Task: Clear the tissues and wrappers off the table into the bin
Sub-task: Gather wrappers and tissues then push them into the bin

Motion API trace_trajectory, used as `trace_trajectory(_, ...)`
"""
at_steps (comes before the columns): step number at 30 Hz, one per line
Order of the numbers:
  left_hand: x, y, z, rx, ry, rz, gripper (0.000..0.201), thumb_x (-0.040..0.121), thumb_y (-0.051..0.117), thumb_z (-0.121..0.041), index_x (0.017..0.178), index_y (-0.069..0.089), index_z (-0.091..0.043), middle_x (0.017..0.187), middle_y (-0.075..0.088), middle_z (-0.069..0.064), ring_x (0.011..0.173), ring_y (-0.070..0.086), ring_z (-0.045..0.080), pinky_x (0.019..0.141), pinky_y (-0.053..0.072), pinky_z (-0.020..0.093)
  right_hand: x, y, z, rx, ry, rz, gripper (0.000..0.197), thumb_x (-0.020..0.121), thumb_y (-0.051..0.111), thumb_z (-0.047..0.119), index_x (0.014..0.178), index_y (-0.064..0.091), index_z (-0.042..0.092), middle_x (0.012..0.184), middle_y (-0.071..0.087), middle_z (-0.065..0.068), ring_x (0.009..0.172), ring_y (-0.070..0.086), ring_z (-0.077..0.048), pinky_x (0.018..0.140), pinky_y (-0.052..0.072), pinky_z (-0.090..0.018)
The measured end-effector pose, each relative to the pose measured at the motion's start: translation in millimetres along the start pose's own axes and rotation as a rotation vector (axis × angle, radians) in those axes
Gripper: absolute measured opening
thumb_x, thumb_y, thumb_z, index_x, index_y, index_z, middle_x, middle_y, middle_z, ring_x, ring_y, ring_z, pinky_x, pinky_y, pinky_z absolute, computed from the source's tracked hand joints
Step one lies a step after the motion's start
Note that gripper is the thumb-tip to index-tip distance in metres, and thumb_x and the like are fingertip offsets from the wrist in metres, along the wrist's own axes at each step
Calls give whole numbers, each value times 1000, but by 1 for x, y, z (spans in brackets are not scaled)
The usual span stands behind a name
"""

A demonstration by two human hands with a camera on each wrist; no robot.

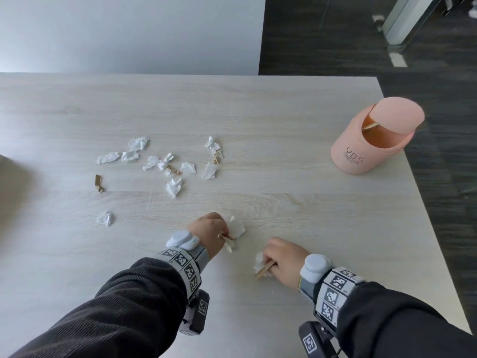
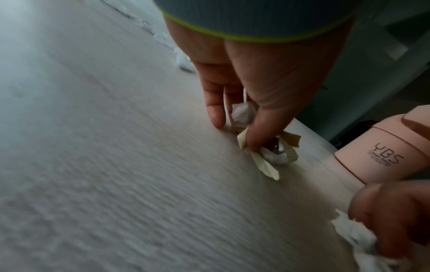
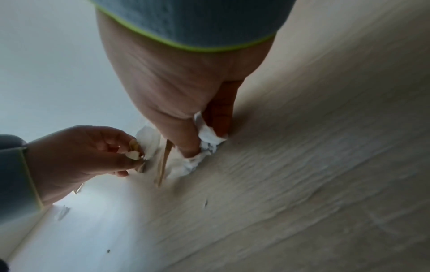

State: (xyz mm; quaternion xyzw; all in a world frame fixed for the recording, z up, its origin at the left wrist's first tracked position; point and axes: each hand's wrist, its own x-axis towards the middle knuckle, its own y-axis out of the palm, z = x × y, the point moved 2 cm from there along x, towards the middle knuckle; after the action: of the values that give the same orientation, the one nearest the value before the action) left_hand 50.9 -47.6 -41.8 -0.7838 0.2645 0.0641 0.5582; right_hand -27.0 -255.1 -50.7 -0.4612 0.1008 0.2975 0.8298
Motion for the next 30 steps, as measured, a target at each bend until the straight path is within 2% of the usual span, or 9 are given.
trace_trajectory(4, 5, 4, -19, 1, -24, 6, 18, 89, 59, -23, 106, 54, -26, 98, 67, -5, 80, 59, 19, 67, 49, 30, -6, -9, -13, 179, 190, -118, 21, 80, 56, 12, 86, 52, 32, 87, 54, 9, 79, 52, -18, 67, 41, -28)
trace_trajectory(7, 10, 7, -30, -46, -26, 58, 34, 88, 59, -22, 120, 55, -32, 102, 69, -6, 89, 65, 21, 72, 49, 29, -14, -23, -25, 488, 349, -322, 21, 76, 65, 11, 81, 58, 31, 78, 60, 12, 68, 55, -11, 57, 45, -19)
trace_trajectory(10, 22, 7, -52, -47, -65, 134, 16, 85, 61, -29, 97, 72, -32, 89, 70, -10, 81, 65, 18, 68, 48, 28, -18, -40, -35, 805, 387, -447, 23, 74, 74, 5, 76, 63, 25, 71, 61, 6, 60, 52, -11, 49, 43, -19)
trace_trajectory(13, 32, 3, -81, -359, -172, 126, 9, 79, 72, -31, 77, 73, -23, 65, 71, -6, 62, 69, 18, 59, 60, 30, -22, -55, -45, 1008, 432, -531, 20, 76, 74, 1, 77, 64, 18, 73, 59, -2, 62, 51, -15, 46, 43, -23)
trace_trajectory(15, 36, -2, -104, -555, -198, 90, 12, 76, 77, -29, 74, 71, -18, 64, 74, -1, 51, 63, 12, 51, 58, 25, -23, -62, -49, 1156, 450, -562, 22, 77, 72, -1, 79, 62, 18, 76, 59, -3, 63, 53, -16, 46, 44, -25)
trace_trajectory(20, 47, -14, -159, -756, -118, 16, 7, 77, 71, -17, 81, 65, -15, 59, 65, 0, 50, 55, 15, 46, 49, 27, -22, -78, -59, 1252, 484, -645, 30, 68, 73, 11, 85, 63, 34, 85, 67, -2, 72, 62, -19, 56, 48, -31)
trace_trajectory(24, 56, -19, -191, -813, -85, 31, 15, 81, 64, -12, 84, 69, -26, 56, 59, -7, 47, 56, 11, 47, 51, 25, -27, -97, -67, 1247, 496, -715, 34, 75, 61, 7, 95, 62, 34, 89, 69, -7, 66, 60, -18, 48, 44, -26)
trace_trajectory(27, 64, -21, -212, -834, -75, 59, 17, 85, 61, -16, 83, 73, -28, 56, 63, -9, 46, 57, 9, 50, 53, 24, -31, -112, -71, 1324, 513, -746, 27, 82, 55, 12, 95, 64, 34, 74, 68, 2, 58, 61, -12, 49, 46, -26)
trace_trajectory(30, 69, -22, -230, -831, -84, 67, 20, 86, 57, -24, 88, 74, -33, 58, 68, -4, 50, 59, 12, 60, 53, 26, -31, -123, -76, 1499, 537, -725, 17, 86, 49, 22, 89, 66, 21, 64, 60, -3, 47, 56, -14, 51, 44, -29)
